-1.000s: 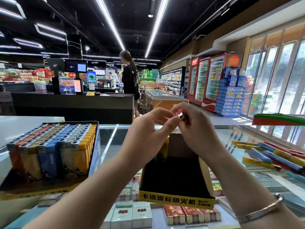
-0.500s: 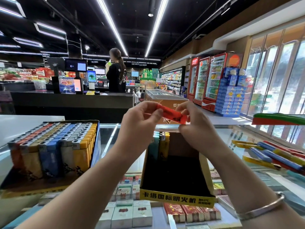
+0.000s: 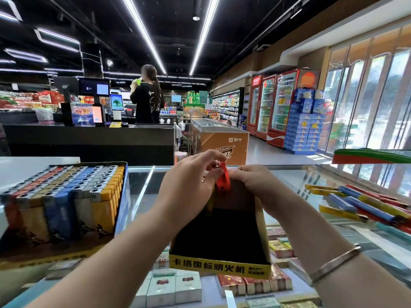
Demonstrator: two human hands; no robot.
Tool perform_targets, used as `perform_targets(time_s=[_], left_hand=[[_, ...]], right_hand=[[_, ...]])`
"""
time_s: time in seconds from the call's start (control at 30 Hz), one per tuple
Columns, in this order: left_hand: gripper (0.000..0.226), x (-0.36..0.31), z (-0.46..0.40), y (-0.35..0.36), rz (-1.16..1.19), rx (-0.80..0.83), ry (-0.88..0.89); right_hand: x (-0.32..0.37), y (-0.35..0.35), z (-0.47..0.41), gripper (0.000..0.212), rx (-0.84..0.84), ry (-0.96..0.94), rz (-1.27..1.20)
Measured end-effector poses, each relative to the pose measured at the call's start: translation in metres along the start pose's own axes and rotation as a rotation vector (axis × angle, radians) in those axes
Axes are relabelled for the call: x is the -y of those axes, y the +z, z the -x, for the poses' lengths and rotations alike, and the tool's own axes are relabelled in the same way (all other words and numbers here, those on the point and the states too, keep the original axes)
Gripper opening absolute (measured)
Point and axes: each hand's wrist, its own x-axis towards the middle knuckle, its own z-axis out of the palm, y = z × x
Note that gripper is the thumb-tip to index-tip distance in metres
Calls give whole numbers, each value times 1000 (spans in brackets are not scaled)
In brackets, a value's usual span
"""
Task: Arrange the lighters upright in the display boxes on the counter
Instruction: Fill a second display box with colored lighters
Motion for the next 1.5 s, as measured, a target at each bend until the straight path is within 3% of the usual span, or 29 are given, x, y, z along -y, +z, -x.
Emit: perform_targets(time_s=[0.2, 0.5, 0.7, 0.87, 1.03, 1.33, 1.5], left_hand=[[16, 0, 2, 0, -143, 108, 58], [13, 10, -1, 4, -41, 140, -78], [16, 9, -1, 8, -189, 210, 52], [14, 18, -2, 8, -3, 283, -194], [20, 29, -1, 6, 38, 337, -191], [38, 47, -7, -3, 396, 492, -590], [35, 41, -3, 7, 505, 460, -650]], right_hand=[[-1, 2, 0, 18, 7, -55, 9], [-1, 4, 1, 20, -5, -81, 17], [-2, 4, 0, 20, -10, -90, 33], [-3, 5, -2, 20, -25, -81, 41], [-4, 3, -3, 21, -33, -91, 46], [-3, -2, -3, 23, -310, -296, 122], [-5, -11, 6, 26, -439, -349, 199]])
